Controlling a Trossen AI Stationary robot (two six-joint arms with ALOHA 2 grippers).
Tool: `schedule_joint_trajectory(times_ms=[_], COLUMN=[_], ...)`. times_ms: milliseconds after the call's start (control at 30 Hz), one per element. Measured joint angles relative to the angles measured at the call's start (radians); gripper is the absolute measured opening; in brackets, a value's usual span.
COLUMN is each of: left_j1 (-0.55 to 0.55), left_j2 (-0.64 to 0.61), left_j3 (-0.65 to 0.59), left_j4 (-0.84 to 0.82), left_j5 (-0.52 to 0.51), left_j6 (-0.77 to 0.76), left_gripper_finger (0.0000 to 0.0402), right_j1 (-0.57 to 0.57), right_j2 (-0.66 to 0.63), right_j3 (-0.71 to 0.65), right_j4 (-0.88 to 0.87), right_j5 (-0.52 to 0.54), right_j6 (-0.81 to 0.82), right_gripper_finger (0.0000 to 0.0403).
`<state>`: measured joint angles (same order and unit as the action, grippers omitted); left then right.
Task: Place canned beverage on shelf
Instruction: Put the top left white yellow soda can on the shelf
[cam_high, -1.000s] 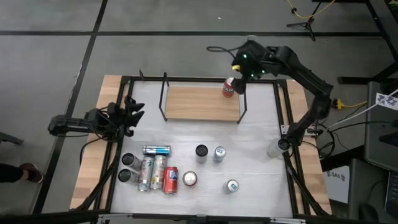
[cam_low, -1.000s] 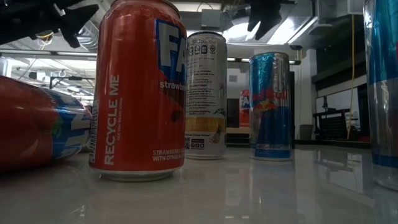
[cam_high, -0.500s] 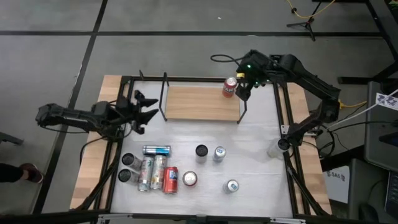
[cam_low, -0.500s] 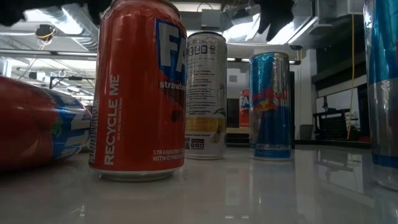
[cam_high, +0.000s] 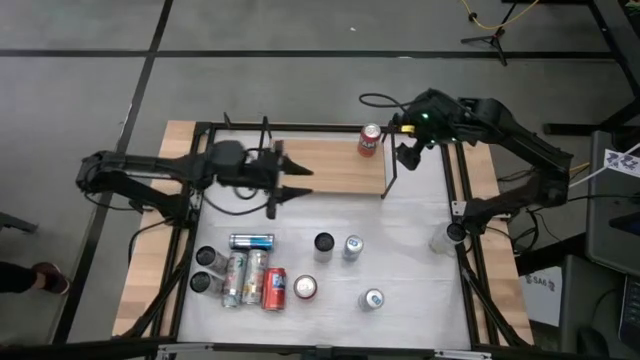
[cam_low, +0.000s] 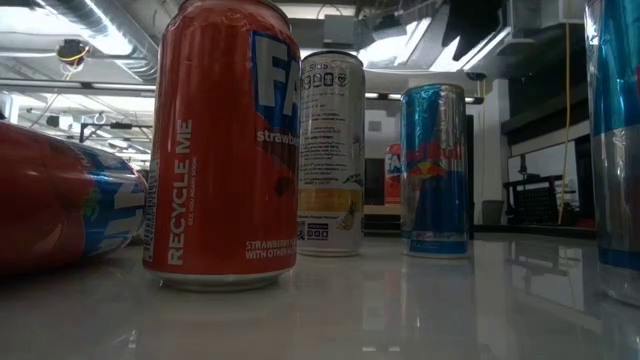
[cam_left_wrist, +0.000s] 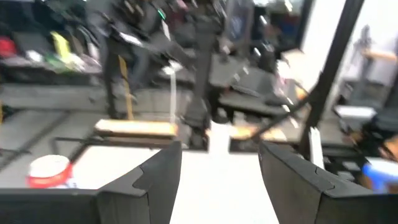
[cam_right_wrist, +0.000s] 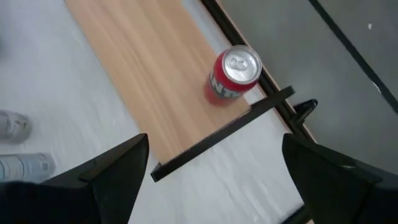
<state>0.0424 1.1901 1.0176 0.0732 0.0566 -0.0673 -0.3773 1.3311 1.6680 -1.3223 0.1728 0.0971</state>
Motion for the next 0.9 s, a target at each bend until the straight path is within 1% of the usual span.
schedule_joint_trajectory(times_ms=[67,133,267,467,533,667,900], left_j1=[0.013,0.022,0.033,0.013,-0.004,-0.046,-0.115], left_j2=[0.052,0.092,0.147,0.192,0.208,0.237,0.297], left_j3=[0.06,0.104,0.148,0.151,0.151,0.151,0.151], left_j4=[-0.06,-0.113,-0.197,-0.274,-0.298,-0.342,-0.371], left_j5=[0.063,0.098,0.117,0.12,0.121,0.119,0.118], left_j6=[0.0,0.0,-0.001,-0.001,0.0,0.0,0.0], left_gripper_finger=[0.0208,0.0208,0.0208,0.0208,0.0208,0.0208,0.0208], right_j1=[0.0,0.0,0.0,-0.001,-0.001,-0.001,-0.001], right_j2=[-0.029,-0.05,-0.071,-0.072,-0.072,-0.071,-0.063], right_j3=[-0.037,-0.07,-0.12,-0.187,-0.207,-0.238,-0.244], right_j4=[0.029,0.049,0.05,0.104,0.145,0.212,0.277], right_j5=[-0.002,-0.015,-0.035,-0.037,-0.064,-0.155,-0.273], right_j6=[0.0,0.0,0.0,0.0,0.0,0.0,-0.001], right_gripper_finger=[0.0363,0.0363,0.0363,0.0363,0.0363,0.0363,0.0363])
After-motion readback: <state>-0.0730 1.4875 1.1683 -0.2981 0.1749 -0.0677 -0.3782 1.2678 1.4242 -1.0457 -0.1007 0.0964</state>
